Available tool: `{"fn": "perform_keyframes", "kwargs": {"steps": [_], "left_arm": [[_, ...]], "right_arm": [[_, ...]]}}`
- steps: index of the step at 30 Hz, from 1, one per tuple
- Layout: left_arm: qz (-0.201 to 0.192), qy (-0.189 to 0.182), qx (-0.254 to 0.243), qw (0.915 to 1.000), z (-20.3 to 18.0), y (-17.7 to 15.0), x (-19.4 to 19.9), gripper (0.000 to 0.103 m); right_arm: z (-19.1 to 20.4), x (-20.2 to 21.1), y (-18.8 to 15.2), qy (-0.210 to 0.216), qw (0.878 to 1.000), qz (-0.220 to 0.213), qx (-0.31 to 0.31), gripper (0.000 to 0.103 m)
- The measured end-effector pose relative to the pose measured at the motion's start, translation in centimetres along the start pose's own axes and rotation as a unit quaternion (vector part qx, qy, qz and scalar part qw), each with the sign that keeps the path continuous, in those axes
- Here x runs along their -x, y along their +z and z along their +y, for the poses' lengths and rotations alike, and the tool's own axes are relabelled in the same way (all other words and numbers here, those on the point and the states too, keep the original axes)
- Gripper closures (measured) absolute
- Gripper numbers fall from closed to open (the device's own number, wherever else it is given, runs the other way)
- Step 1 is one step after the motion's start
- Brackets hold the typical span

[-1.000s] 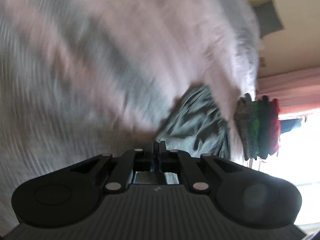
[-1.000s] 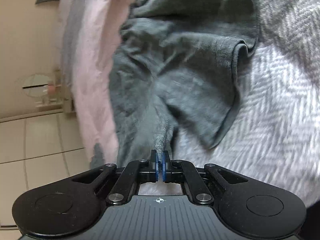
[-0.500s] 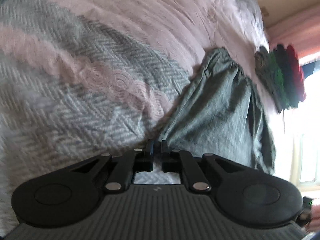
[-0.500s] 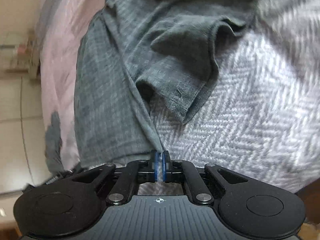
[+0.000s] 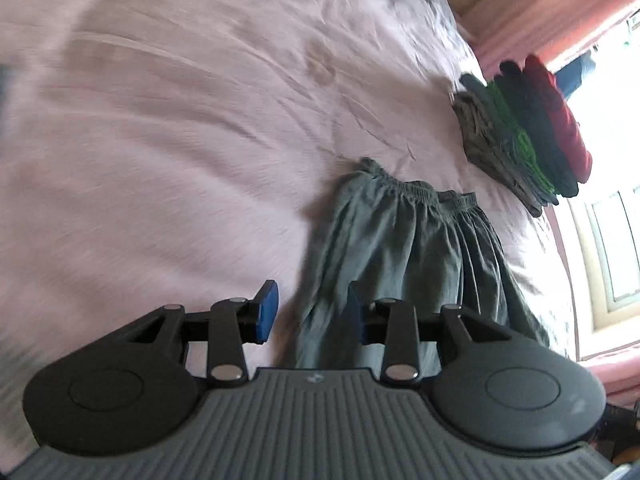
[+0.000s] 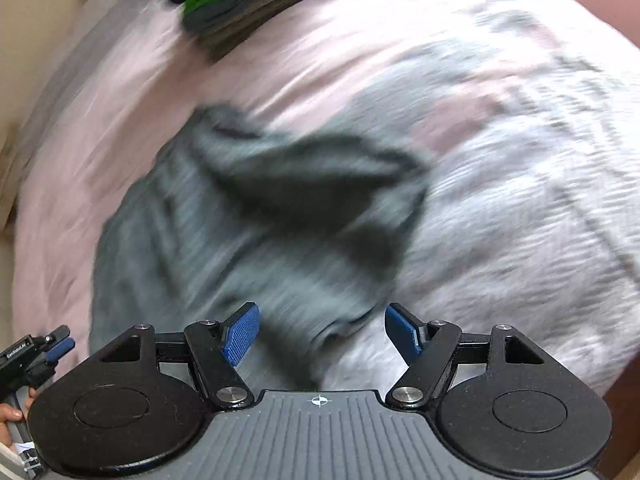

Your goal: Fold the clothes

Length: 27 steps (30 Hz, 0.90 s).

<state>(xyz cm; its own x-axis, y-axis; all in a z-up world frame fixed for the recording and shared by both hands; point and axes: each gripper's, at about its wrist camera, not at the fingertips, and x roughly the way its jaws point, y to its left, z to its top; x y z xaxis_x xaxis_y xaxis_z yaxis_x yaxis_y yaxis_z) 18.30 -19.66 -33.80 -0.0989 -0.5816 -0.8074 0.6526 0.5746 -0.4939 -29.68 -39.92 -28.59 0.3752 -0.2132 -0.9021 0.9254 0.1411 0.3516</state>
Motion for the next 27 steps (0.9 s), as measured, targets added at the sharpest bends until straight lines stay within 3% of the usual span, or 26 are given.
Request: {"fn": "perform_keyframes", "kwargs": {"steps": [2, 4, 5, 13, 17, 18, 22, 23, 25, 27], "left_arm": [[0.012, -0.002, -0.007, 0.9999, -0.5, 1.0, -2.3, 0.073], [0.018, 0.004, -0.017, 0.9997, -0.7, 1.4, -3.4, 0.096], [0.021, 0.007, -0.021, 0.9995, -0.9, 1.5, -3.9, 0.103], [-0.012, 0.107, -0.060, 0.9924, -1.5, 1.2, -3.1, 0.103], [-0.034, 0.145, -0.058, 0.9871, -2.5, 0.3, -1.6, 0.103], [-0.039, 0.141, -0.042, 0.9883, -3.2, -0.5, -0.7, 0.100], [-0.040, 0.060, 0.065, 0.9952, -7.3, -6.0, 2.9, 0.098], [-0.034, 0.034, 0.090, 0.9948, -9.0, -8.1, 3.2, 0.096], [-0.020, -0.015, 0.136, 0.9904, -12.2, -12.2, 3.8, 0.089], [-0.009, -0.039, 0.166, 0.9854, -15.3, -15.9, 3.5, 0.082]], "right_arm": [[-1.0, 0.3, 1.0, -0.017, 1.000, -0.017, -0.013, 0.030], [-1.6, 0.4, 2.0, -0.032, 0.999, -0.031, -0.020, 0.030], [-1.9, 0.3, 2.5, -0.039, 0.998, -0.038, -0.023, 0.030], [-3.8, -0.6, 6.3, -0.053, 0.997, -0.061, 0.001, 0.030], [-5.2, -1.1, 7.9, -0.017, 0.999, -0.038, 0.014, 0.030], [-5.6, -1.1, 8.3, -0.003, 0.999, -0.031, 0.016, 0.030], [-8.3, -1.5, 10.7, 0.079, 0.997, 0.016, 0.006, 0.031], [-9.1, -1.7, 11.4, 0.094, 0.995, 0.031, -0.001, 0.031], [-10.5, -1.8, 12.5, 0.128, 0.990, 0.057, -0.017, 0.043], [-12.3, -2.3, 13.6, 0.162, 0.982, 0.086, -0.047, 0.045]]}}
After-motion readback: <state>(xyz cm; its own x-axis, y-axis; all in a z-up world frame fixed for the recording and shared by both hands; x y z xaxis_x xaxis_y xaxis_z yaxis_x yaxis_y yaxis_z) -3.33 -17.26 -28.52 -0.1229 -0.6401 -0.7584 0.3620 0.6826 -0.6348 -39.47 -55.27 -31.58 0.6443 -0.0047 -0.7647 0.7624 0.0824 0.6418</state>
